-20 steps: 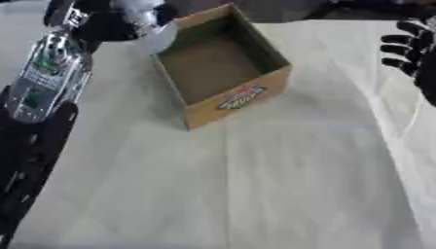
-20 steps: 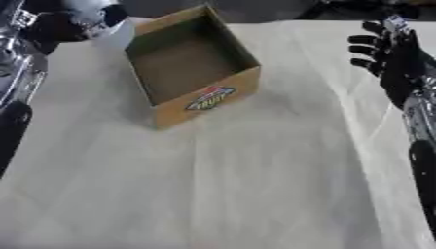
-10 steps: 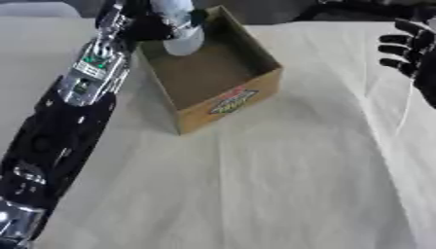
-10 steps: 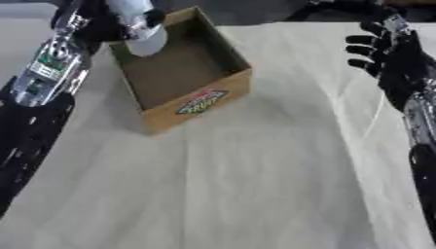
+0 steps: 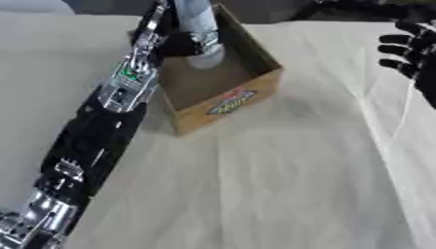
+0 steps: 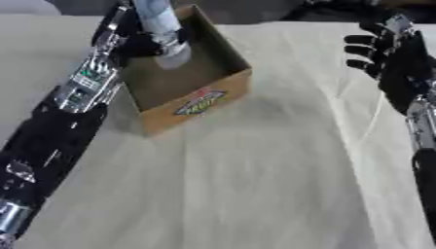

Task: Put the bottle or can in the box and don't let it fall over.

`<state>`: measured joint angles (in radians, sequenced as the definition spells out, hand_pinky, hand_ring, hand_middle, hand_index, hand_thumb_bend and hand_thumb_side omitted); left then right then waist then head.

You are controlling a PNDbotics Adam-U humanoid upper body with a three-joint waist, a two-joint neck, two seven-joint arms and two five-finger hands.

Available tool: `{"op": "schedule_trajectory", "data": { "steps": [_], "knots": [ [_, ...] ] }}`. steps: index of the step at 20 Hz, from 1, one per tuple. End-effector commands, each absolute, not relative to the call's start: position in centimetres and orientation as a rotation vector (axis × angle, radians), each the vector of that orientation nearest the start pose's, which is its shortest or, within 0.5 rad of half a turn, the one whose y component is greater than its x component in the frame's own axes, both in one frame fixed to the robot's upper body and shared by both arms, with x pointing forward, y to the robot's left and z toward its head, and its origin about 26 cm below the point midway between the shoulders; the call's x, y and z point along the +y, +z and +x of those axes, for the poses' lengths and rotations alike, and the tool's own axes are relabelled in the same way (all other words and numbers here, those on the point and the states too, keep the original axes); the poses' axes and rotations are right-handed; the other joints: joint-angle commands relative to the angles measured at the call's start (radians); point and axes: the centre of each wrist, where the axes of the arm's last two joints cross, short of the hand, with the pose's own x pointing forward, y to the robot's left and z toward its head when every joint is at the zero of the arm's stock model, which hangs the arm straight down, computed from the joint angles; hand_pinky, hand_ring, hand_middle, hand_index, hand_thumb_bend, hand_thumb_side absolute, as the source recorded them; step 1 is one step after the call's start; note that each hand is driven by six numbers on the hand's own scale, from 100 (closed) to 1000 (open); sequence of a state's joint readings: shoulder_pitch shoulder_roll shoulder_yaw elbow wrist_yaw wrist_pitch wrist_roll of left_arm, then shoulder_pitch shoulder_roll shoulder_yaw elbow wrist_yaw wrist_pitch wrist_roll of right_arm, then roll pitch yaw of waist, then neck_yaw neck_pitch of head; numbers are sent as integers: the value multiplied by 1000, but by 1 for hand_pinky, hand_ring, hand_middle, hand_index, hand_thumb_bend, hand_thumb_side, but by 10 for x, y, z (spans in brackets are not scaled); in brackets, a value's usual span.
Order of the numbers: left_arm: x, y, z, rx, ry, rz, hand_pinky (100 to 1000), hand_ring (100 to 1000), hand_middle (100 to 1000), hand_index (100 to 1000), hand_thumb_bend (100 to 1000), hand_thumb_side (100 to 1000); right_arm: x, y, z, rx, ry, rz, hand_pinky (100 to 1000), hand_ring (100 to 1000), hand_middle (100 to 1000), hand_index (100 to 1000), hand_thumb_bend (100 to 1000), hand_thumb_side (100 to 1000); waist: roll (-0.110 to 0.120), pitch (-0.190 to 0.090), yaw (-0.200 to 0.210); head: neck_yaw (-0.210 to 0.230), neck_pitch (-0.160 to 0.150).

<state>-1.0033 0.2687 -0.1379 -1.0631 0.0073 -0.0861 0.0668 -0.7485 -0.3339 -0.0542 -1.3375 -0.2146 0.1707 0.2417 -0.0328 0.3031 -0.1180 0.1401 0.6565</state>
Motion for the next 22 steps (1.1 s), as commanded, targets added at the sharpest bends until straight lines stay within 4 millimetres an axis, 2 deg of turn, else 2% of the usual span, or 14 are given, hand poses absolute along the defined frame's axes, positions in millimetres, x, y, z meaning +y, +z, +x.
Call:
{"op": "schedule_trajectory", "data": {
  "steps": [1, 2, 3, 4, 5, 6, 7, 8, 9, 10, 12, 16, 22],
  "knots": [
    [183, 242, 475, -2156, -455, 176, 789, 482, 145, 155, 603, 100, -269, 227, 429, -1913, 415, 147, 891, 900, 794, 953, 239, 963, -2, -17, -4, 9, -14],
    [183, 241, 476, -2156, -461, 189, 791, 491, 160, 165, 577, 100, -269, 227, 429, -1912, 416, 147, 891, 900, 794, 953, 239, 963, -2, -15, -4, 12, -16],
    [183, 239, 477, -2151, -465, 199, 808, 541, 227, 210, 665, 100, -269, 227, 429, -1910, 417, 146, 890, 899, 794, 952, 234, 960, -2, -14, -4, 14, -16],
    [183, 235, 478, -2138, -467, 194, 847, 599, 294, 273, 697, 100, -269, 226, 429, -1909, 418, 145, 890, 893, 793, 952, 208, 945, -2, -14, -3, 15, -17],
    [182, 234, 478, -2132, -480, 186, 942, 808, 501, 490, 802, 100, -270, 226, 429, -1909, 420, 145, 890, 881, 791, 951, 158, 917, -2, -14, -2, 14, -18],
    [182, 233, 479, -2129, -502, 180, 1000, 907, 598, 603, 882, 100, -270, 226, 429, -1908, 422, 145, 890, 877, 790, 950, 155, 916, -1, -14, -2, 14, -18],
    [182, 232, 479, -2126, -520, 177, 1000, 1000, 725, 758, 889, 100, -271, 226, 429, -1908, 423, 145, 890, 876, 790, 950, 159, 918, -1, -14, -1, 13, -18],
    [184, 233, 479, -2122, -536, 183, 1000, 1000, 762, 806, 853, 163, -271, 226, 429, -1907, 422, 144, 890, 876, 790, 950, 163, 920, 0, -14, 0, 13, -17],
    [186, 235, 479, -2120, -552, 194, 1000, 1000, 789, 841, 828, 318, -272, 225, 429, -1905, 421, 143, 890, 876, 790, 950, 170, 923, 1, -15, 1, 12, -17],
    [189, 237, 479, -2120, -575, 210, 1000, 1000, 811, 865, 841, 405, -272, 225, 429, -1903, 421, 141, 890, 876, 790, 950, 175, 926, 2, -16, 2, 11, -17],
    [192, 239, 479, -2110, -607, 245, 1000, 1000, 812, 868, 845, 420, -273, 224, 429, -1900, 418, 139, 890, 876, 790, 950, 183, 930, 4, -17, 5, 9, -16],
    [195, 239, 477, -2084, -633, 310, 1000, 1000, 782, 848, 853, 277, -275, 224, 429, -1897, 415, 134, 890, 876, 790, 949, 192, 932, 8, -23, 15, 1, -10],
    [209, 242, 465, -2041, -641, 334, 1000, 1000, 796, 850, 853, 265, -286, 220, 426, -1882, 397, 103, 890, 876, 790, 949, 211, 939, 25, -38, 47, -17, -1]
  ]
}}
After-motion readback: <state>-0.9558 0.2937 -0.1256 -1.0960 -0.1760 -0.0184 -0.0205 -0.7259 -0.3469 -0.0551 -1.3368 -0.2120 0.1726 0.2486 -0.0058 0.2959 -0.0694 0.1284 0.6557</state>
